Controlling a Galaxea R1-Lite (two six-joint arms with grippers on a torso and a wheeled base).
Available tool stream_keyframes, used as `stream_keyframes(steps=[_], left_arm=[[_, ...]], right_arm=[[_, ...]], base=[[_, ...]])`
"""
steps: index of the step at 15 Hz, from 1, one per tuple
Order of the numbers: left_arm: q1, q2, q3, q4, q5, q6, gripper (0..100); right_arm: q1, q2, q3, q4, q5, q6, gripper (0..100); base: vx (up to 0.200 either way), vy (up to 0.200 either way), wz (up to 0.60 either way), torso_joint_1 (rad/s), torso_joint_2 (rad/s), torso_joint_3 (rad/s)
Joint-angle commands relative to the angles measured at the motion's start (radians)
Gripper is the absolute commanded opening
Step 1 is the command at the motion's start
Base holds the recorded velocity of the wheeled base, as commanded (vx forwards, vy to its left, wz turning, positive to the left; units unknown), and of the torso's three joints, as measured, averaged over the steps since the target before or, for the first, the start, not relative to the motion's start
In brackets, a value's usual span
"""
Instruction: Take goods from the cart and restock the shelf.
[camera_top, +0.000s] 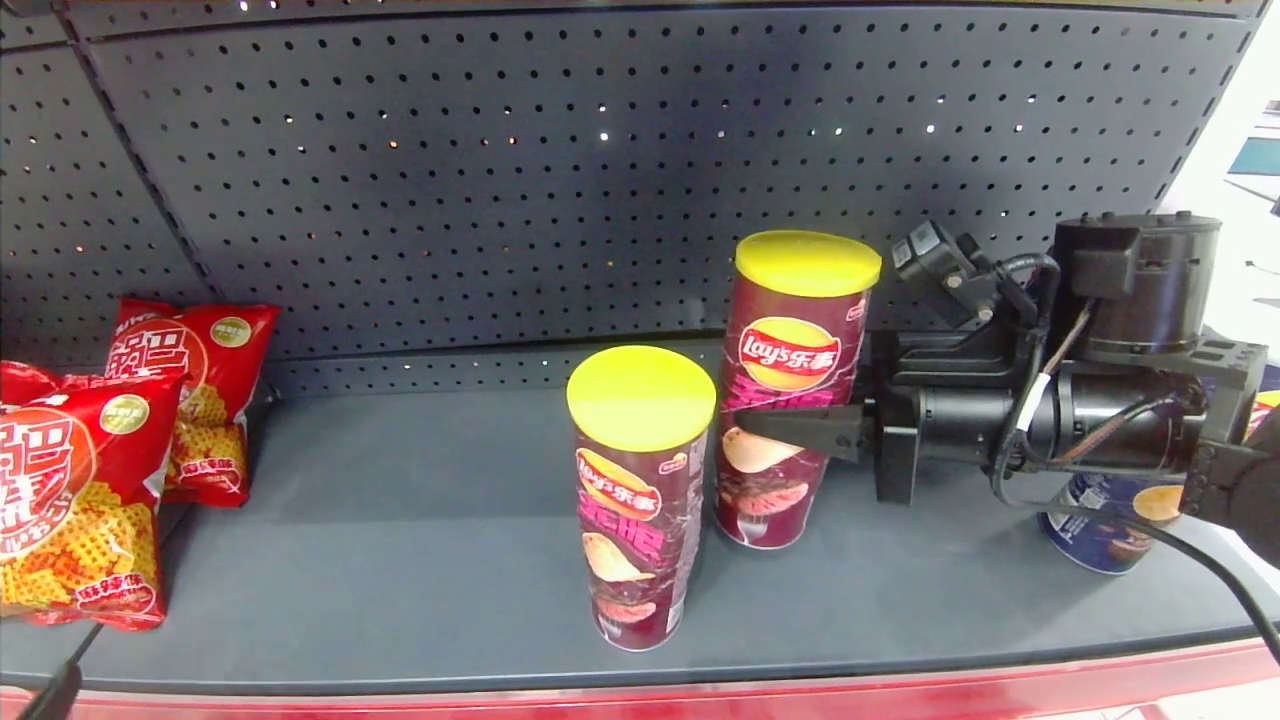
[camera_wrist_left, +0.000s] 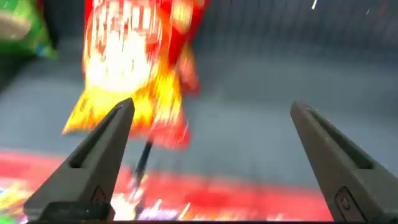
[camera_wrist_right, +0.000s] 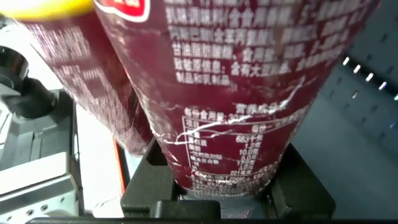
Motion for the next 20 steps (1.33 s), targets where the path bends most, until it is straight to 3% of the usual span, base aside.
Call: stream_keyframes(steps=[1,2,4,5,8,9,11,18,20], left_arm=[[0.031,-0.284,0.011,0.264,-0.017,0.052,100],[0.033,-0.282,0.004,0.274,-0.031,0.053,100],[0.031,-0.281,0.017,0.271,-0.202,0.046,100],[0.03,-0.276,0.036,0.257,-0.211,0.037,100],[0.05,-0.278,0.036,0.251,-0.205,0.029,100],[0.051,-0.278,0.037,0.248,-0.165,0.017,100],[0.051,-0.282,0.037,0.248,-0.156,0.0,100],[0.041,-0.299,0.037,0.249,-0.16,0.009,100],[0.041,-0.299,0.037,0.249,-0.16,0.009,100]], right_arm=[[0.0,-0.001,-0.013,-0.003,0.002,0.007,0],[0.0,0.001,-0.015,-0.003,0.002,0.009,0],[0.0,0.005,-0.012,-0.003,0.002,0.009,0],[0.0,0.005,-0.013,-0.005,0.002,0.009,0],[-0.004,0.002,-0.013,-0.006,0.0,0.012,0],[-0.004,0.002,-0.016,-0.006,0.0,0.014,0],[-0.003,0.004,-0.019,-0.006,-0.001,0.014,0],[0.002,0.048,-0.077,-0.012,-0.005,0.046,0],[0.022,0.103,-0.116,-0.078,-0.003,0.064,0]], base=[[0.0,0.0,0.0,0.0,0.0,0.0],[0.0,0.0,0.0,0.0,0.0,0.0],[0.0,0.0,0.0,0.0,0.0,0.0],[0.0,0.0,0.0,0.0,0.0,0.0],[0.0,0.0,0.0,0.0,0.0,0.0],[0.0,0.0,0.0,0.0,0.0,0.0],[0.0,0.0,0.0,0.0,0.0,0.0],[0.0,0.0,0.0,0.0,0.0,0.0],[0.0,0.0,0.0,0.0,0.0,0.0]])
